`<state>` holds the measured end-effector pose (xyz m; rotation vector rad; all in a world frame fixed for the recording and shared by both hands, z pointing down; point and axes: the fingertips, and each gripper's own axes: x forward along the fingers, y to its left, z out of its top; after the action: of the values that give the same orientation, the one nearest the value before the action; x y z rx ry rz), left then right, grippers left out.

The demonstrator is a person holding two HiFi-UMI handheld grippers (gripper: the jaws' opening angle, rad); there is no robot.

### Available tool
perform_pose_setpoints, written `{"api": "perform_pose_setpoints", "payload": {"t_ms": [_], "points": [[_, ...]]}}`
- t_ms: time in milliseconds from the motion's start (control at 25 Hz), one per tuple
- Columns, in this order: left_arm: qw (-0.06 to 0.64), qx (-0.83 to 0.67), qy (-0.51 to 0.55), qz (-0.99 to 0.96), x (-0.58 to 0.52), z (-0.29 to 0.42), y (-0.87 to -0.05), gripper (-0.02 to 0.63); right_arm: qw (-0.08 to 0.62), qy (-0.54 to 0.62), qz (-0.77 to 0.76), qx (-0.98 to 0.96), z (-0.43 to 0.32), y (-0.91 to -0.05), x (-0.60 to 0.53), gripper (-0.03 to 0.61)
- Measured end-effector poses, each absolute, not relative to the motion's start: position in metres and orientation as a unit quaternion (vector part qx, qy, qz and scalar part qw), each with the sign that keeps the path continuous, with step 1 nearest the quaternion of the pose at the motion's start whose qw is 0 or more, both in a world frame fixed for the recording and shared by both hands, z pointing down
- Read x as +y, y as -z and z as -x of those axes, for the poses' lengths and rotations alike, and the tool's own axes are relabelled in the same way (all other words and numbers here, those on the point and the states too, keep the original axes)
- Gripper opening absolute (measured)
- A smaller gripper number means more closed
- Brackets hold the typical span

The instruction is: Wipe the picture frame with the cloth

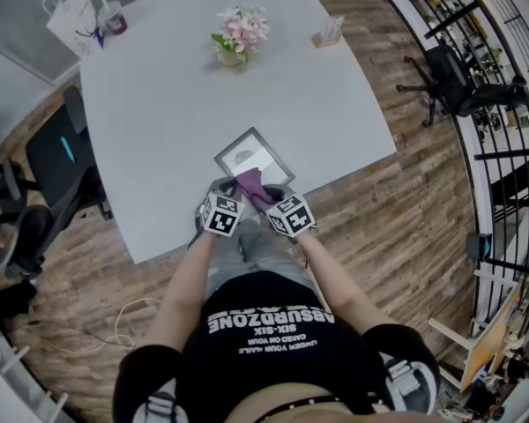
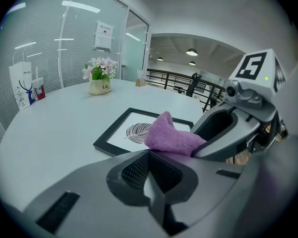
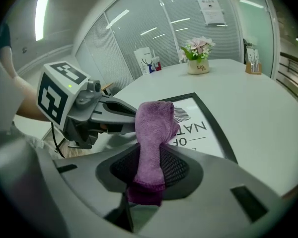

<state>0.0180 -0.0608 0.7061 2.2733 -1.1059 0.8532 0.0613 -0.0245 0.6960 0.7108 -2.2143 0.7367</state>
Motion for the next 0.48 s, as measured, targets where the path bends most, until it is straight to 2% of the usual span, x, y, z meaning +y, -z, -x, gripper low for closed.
{"api": "perform_pose_setpoints", "payload": {"t_ms": [480], "points": [[0.238, -0.399, -0.313, -0.829, -0.06, -0.019, -0.708, 0.015, 0.401, -0.187, -0.3, -0.845, -0.108, -0.696, -0.05, 0.133]]}}
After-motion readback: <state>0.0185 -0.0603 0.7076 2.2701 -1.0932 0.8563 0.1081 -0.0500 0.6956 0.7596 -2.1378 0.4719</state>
